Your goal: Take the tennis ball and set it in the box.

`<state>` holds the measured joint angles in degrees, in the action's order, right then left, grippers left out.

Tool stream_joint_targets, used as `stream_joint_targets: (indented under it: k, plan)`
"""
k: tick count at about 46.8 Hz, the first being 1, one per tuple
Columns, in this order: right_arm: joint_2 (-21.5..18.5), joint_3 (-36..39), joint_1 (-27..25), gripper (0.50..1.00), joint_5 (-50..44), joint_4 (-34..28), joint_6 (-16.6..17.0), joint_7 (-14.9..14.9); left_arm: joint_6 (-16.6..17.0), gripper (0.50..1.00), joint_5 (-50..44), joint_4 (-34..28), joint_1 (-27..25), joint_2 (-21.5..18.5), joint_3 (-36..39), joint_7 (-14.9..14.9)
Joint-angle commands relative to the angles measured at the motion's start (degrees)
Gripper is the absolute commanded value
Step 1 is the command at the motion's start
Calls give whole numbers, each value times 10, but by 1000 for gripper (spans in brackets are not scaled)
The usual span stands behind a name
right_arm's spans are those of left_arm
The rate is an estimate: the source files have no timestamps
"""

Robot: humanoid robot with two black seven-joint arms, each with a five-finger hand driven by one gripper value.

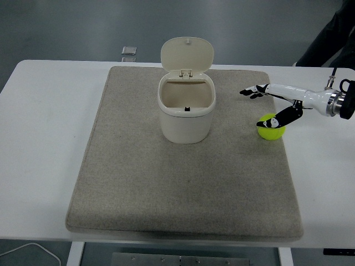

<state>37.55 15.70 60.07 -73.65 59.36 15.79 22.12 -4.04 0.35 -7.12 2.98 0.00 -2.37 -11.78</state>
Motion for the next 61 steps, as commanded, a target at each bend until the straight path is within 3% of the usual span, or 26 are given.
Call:
stream_joint_targets:
  k: [1,8,15,21,28,38,61]
  plan:
    - [18,-1,13,926,0,1,16,5,0,990,0,0,0,0,0,0]
    - [44,-2,18,926,-2,2,38,25,0,992,0,0,0,0,0,0]
    - [56,-9,16,926,-9,3,39,37,0,990,0,0,0,0,0,0]
    - [53,-11,6,926,-14,2,28,37,0,992,0,0,0,0,0,0]
    - [46,-11,-24,926,-27,0,-16,39,0,992,0,0,0,0,0,0]
    - [45,-10,-44,924,-45,-5,-51,51,0,992,0,0,-1,0,0,0]
    - [16,-9,-63,921,-57,-21,-75,57,0,992,0,0,-1,0,0,0]
